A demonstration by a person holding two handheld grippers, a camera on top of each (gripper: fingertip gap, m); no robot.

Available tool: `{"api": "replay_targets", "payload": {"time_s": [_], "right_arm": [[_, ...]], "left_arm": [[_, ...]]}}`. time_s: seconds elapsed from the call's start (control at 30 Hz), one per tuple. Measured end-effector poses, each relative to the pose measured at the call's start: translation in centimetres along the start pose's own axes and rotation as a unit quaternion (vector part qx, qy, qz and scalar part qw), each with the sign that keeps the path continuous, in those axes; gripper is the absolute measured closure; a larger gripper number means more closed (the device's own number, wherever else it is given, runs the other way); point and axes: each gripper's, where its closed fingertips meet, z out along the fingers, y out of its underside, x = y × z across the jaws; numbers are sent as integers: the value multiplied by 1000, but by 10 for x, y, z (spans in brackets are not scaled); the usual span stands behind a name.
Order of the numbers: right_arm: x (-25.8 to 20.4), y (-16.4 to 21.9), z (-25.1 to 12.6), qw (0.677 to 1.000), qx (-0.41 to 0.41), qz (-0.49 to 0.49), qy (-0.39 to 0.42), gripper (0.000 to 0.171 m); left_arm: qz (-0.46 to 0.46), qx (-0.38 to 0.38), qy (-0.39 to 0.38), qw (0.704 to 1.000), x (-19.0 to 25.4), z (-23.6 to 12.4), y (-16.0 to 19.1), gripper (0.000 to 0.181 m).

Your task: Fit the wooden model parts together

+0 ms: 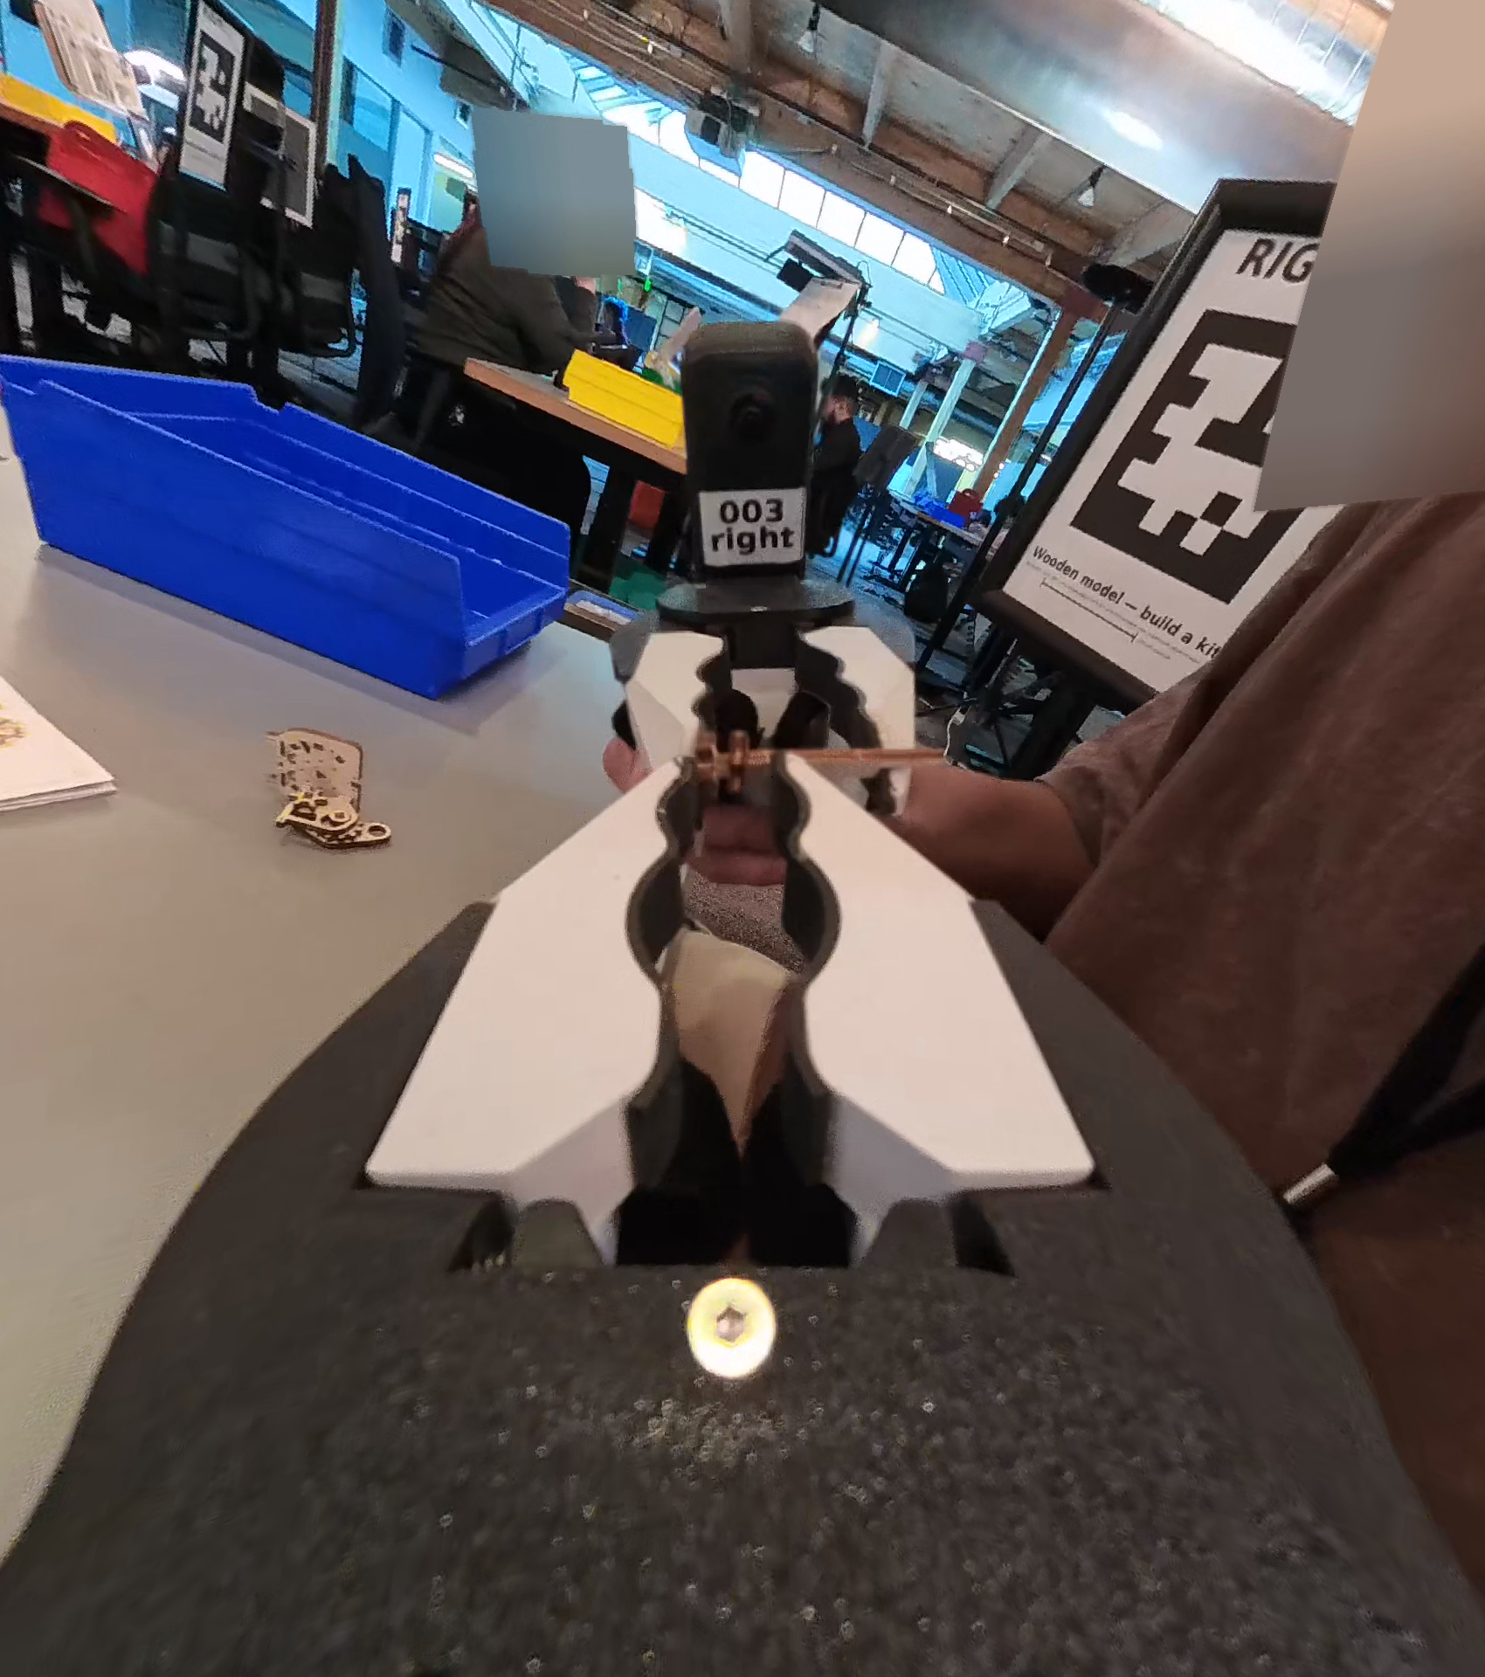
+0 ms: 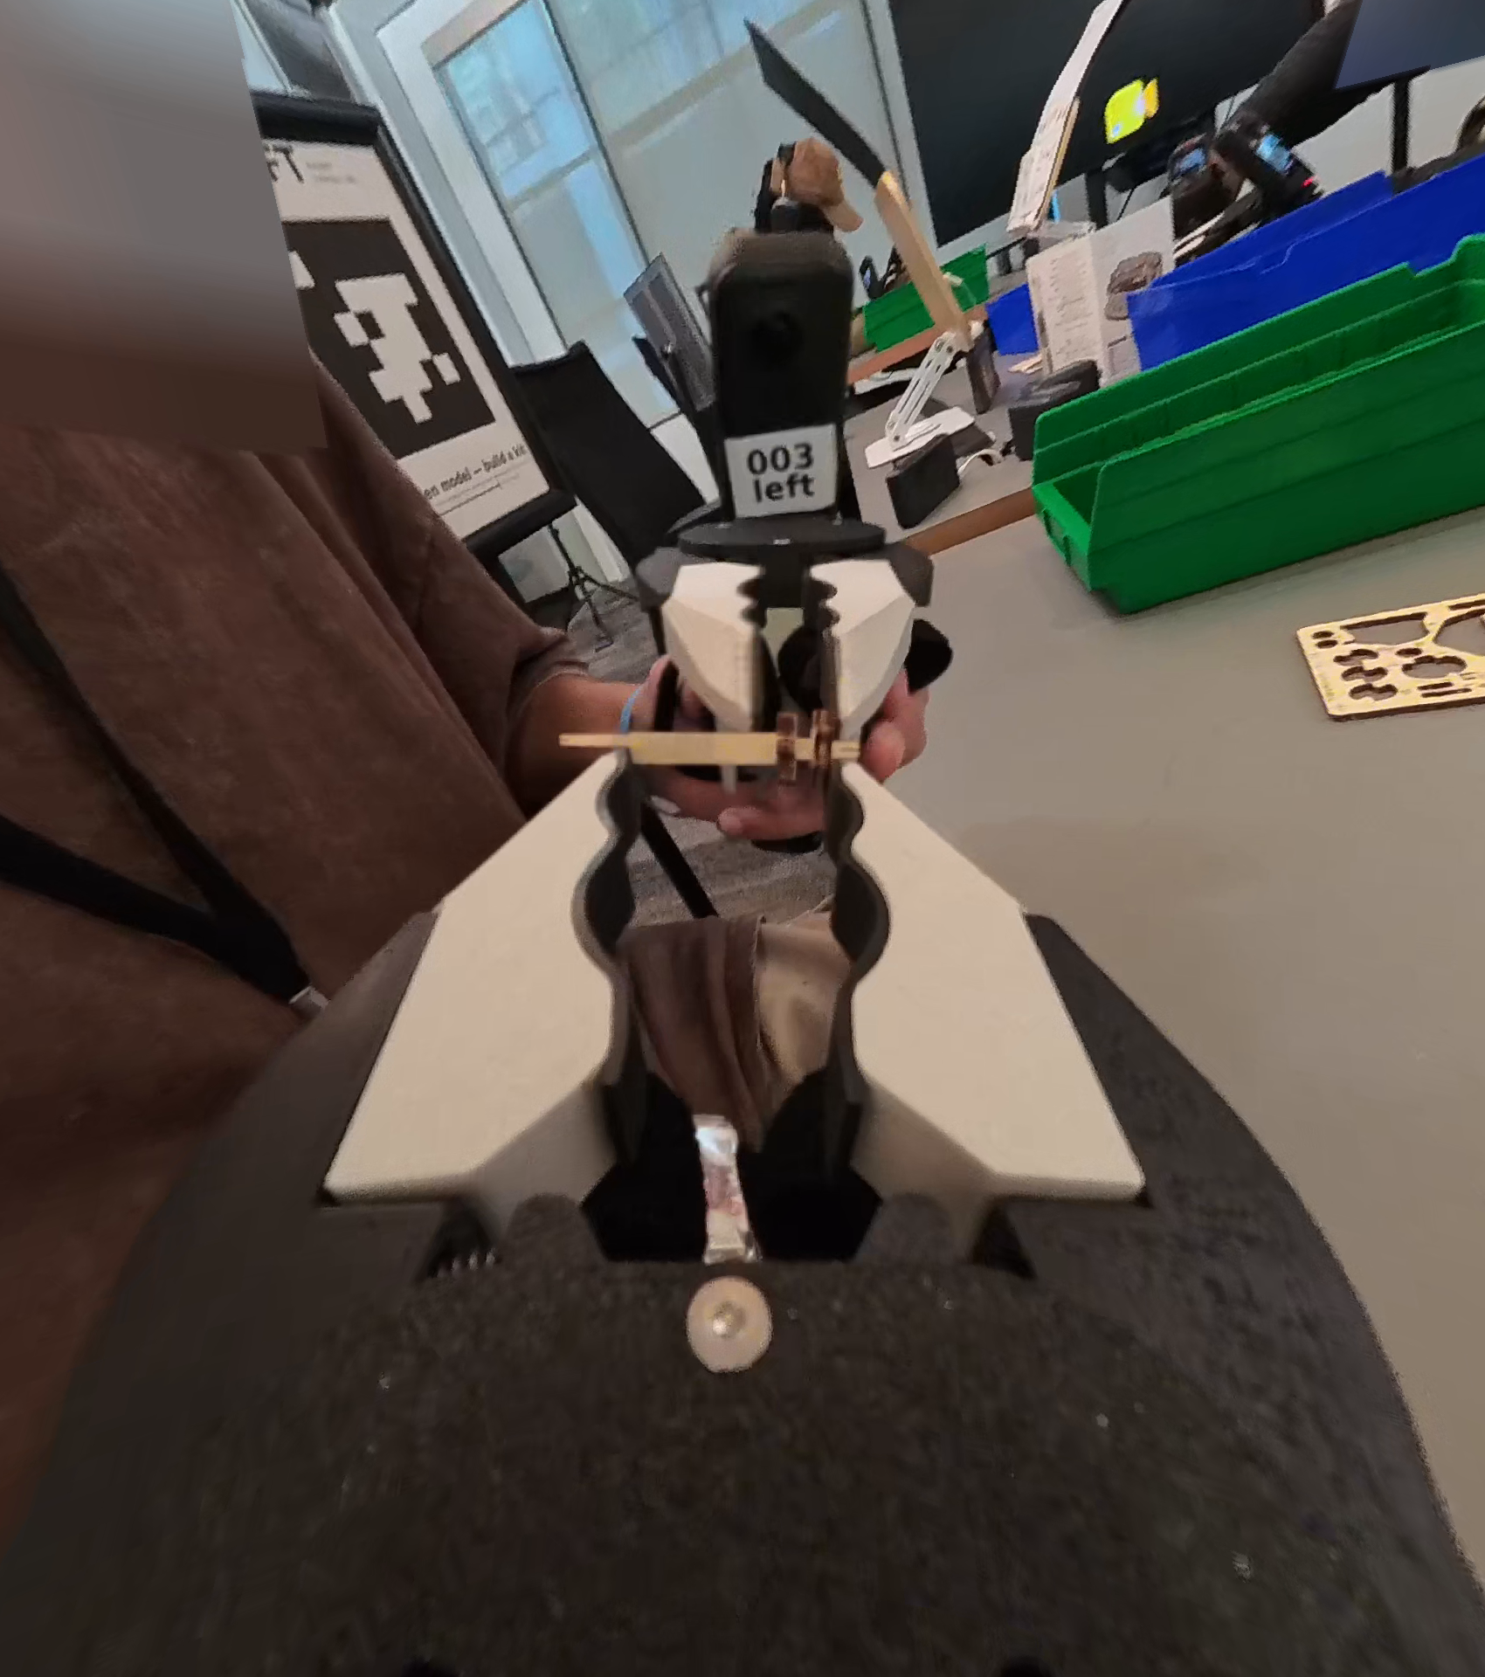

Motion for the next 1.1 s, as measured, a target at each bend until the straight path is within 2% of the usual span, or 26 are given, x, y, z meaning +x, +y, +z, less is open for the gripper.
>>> {"api": "replay_targets", "payload": {"time_s": [0.07,0.47,0.93,1.0,1.1], "right_arm": [[2,3,1,1000,-7,2,4,131],[7,6,5,1000,-13,-8,26,131],[6,9,7,998,-29,-40,45,133],[4,9,6,999,-27,-24,29,132],[4,4,6,998,-12,-53,39,130]], "left_arm": [[-4,-7,-4,1000,-3,-1,2,173],[-21,-6,-17,1000,-8,-2,3,174],[10,-19,-30,999,-5,-2,6,175],[11,-20,-23,999,-4,-2,5,175],[21,-16,-22,999,-4,-3,1,175]]}}
